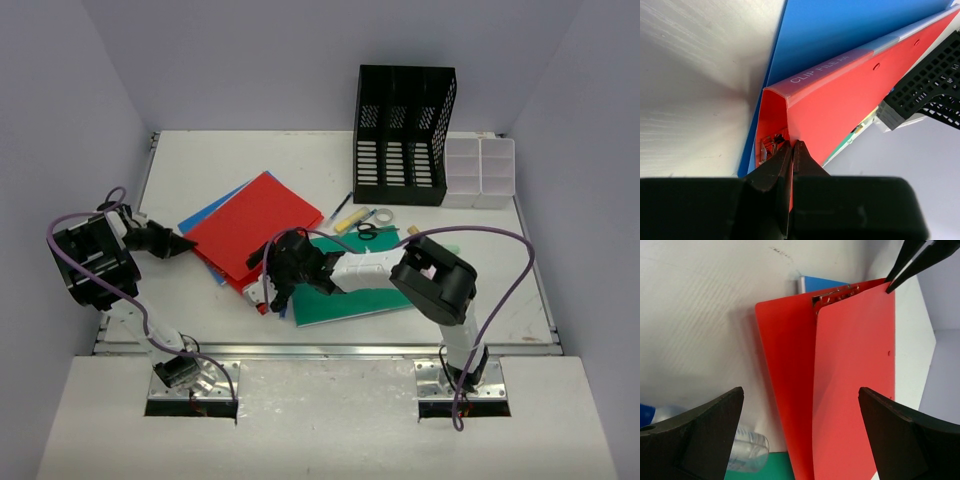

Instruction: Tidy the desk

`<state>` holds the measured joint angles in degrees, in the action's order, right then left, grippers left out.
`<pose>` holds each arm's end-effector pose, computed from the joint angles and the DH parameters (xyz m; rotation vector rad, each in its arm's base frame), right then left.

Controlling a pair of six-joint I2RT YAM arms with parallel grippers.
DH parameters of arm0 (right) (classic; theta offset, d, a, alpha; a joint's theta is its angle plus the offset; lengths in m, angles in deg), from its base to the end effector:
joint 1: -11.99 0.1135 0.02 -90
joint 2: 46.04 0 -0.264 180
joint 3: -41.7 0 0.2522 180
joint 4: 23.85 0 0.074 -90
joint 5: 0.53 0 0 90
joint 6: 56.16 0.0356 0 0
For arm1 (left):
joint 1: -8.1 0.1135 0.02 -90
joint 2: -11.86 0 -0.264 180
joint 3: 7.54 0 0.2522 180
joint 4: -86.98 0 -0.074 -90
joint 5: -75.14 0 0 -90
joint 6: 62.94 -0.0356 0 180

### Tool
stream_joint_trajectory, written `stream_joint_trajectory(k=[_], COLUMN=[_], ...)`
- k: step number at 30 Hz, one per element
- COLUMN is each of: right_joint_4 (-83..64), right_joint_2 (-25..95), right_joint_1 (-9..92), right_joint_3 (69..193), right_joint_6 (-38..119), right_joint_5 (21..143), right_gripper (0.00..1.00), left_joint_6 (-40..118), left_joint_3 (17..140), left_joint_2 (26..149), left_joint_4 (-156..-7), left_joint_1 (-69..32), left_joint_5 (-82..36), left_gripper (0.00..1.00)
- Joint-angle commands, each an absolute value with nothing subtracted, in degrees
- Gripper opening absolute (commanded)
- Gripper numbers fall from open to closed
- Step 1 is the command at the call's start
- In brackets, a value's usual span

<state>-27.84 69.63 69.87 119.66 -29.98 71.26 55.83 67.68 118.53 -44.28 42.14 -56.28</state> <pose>0.2158 0.3646 0.1373 -1.9505 0.8787 0.2821 0.2850 0.1641 0.1356 -1.3624 2.4034 -1.0319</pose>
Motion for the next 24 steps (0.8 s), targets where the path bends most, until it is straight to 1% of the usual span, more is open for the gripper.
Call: stream_joint_trajectory(k=[1, 6, 10, 20, 23, 24], right_joint_4=[-23.35, -26.01, -28.65, -43.47, -45.02, -44.74], right_joint_2=[69.02, 71.7, 75.13, 82.71, 83.56, 83.64], right_joint_1=[73.2, 75.96, 76.35, 76.32, 76.28, 76.32], right_joint_3=[119.93, 121.13, 122.31, 124.68, 125.63, 125.98], right_joint_6=[-27.07, -27.24, -27.83, -27.59, -27.47, -27.27], right_joint_5=[80.4, 86.57, 88.67, 92.62, 92.72, 92.72], right_gripper=[0.99, 0.99, 0.99, 0.98, 0.77, 0.68], left_joint_6=[57.02, 56.96, 56.06, 54.74, 55.22, 55.46], left_joint_3=[66.38, 66.01, 66.25, 65.04, 64.37, 63.95], left_joint_2=[116.36, 116.03, 116.19, 117.27, 117.72, 117.8], left_joint_4=[-44.14, -43.55, -42.64, -41.5, -41.85, -42.25], left_joint_1=[41.68, 41.68, 41.79, 42.1, 42.16, 42.2], left_joint_5=[-58.89, -58.94, -59.31, -59.69, -60.08, -60.47], left_gripper=[0.0, 0.0, 0.0, 0.0, 0.0, 0.0])
